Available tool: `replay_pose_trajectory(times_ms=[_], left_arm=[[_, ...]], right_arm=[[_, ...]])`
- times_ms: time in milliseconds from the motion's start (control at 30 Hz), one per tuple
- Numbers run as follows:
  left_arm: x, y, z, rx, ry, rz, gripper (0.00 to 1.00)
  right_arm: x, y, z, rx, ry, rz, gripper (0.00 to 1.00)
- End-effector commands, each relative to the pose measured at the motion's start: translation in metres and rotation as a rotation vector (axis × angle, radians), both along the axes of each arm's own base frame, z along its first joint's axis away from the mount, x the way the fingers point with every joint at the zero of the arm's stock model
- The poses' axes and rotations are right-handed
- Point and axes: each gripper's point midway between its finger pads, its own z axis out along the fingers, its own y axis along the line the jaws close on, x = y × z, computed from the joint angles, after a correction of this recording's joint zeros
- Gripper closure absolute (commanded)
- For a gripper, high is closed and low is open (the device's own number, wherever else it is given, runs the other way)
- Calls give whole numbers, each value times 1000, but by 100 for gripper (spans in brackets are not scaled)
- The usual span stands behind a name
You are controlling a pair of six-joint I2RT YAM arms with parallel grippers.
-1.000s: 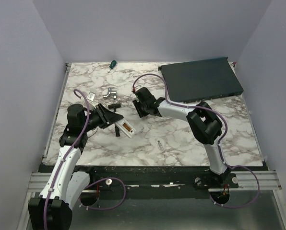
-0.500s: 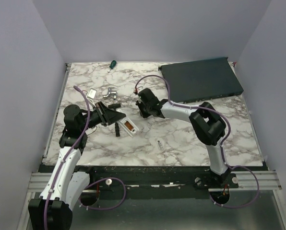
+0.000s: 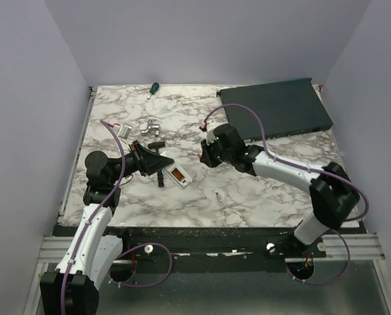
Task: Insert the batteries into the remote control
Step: Pick up the battery from the center of the board, then load the battery into the remote control.
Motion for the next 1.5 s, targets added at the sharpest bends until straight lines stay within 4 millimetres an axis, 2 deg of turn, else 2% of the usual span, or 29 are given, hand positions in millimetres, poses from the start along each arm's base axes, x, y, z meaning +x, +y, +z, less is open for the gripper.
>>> replay_pose_trajectory(times_ms=[0,67,133,267,433,567,700,767,1000,1200,1267,1467], left_arm=[[-6,-2,9,-9,-61,-25,100],[-1,-1,8,-7,-45,-6,100],[5,0,6,0,-25,23,100],[11,-1,6,12,-19,40,100],[11,-6,8,10,-20,27,100],[13,-11,7,13,-9,17,100],[13,-15,7,13,-8,10,100],[13,-18,8,11,-8,7,100],[6,-27,11,7,-44,-34,100],[3,-32,12,4,-52,-54,100],[1,-34,13,1,-63,-65,100],[-10,-41,17,-41,-122,-132,100]], right_arm=[[-28,-10,38,108,-87,89,99],[-40,-26,47,136,-120,72,99],[-55,-31,70,215,-186,107,99],[-99,-32,105,399,-312,298,99],[-129,-41,141,521,-464,405,99],[-155,-47,157,564,-610,544,99],[-188,-51,161,568,-732,748,99],[-198,-53,160,575,-759,803,99],[-217,-57,160,571,-830,915,99],[-219,-61,163,578,-869,908,99],[-218,-61,164,584,-863,898,99],[-196,-56,182,655,-747,715,99]])
